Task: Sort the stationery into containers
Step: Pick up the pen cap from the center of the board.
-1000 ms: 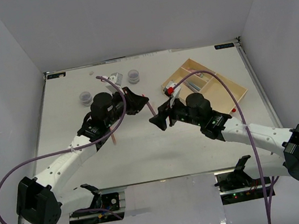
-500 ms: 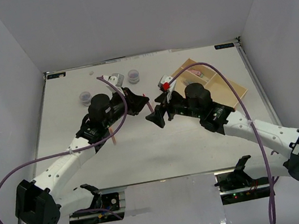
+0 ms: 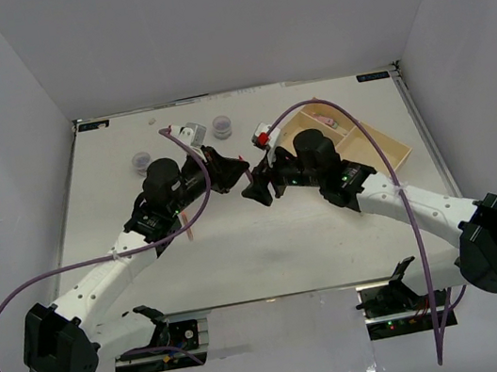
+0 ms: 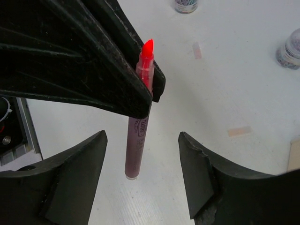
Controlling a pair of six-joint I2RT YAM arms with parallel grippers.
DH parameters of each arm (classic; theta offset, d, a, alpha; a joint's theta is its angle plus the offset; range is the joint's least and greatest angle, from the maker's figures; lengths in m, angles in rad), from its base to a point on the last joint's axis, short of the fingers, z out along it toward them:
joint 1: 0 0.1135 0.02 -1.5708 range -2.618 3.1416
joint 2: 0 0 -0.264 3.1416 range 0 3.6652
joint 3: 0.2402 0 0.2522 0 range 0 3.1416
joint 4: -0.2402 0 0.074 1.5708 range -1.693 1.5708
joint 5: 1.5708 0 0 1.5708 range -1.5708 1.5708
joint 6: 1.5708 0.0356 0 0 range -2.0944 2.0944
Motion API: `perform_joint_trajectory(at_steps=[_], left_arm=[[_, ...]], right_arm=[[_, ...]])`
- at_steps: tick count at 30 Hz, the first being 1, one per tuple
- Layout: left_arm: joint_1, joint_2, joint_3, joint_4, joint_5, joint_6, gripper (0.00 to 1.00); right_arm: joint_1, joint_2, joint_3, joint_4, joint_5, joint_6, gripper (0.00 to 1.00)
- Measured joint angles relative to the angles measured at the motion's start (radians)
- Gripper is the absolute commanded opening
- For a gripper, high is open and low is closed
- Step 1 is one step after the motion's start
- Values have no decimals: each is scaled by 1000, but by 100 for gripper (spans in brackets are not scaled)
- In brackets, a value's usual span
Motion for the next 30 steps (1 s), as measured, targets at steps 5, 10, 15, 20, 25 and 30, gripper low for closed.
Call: perform_joint_trajectory(at_steps=[5,10,15,20,25,30], left_arm=[[0,-1,-5,12,14,6,4],[0,-2,-20,19,26,6,4],[0,-2,-25,21,32,7,4],[0,-9,-29,24,34,10,8],[0,-16,-34,20,26,9,50],[0,-21,-34,-26,-47,2,92]], right_arm=[[0,1,9,-1,-17,-2,55],[0,1,12,-1,-23,-3,45],[0,1,13,-1,-27,-1,24],[-3,1,13,-1,-29,3,8],[-6,1,10,3,-29,8,8],[-33,0,-31,4,-9,27,8]])
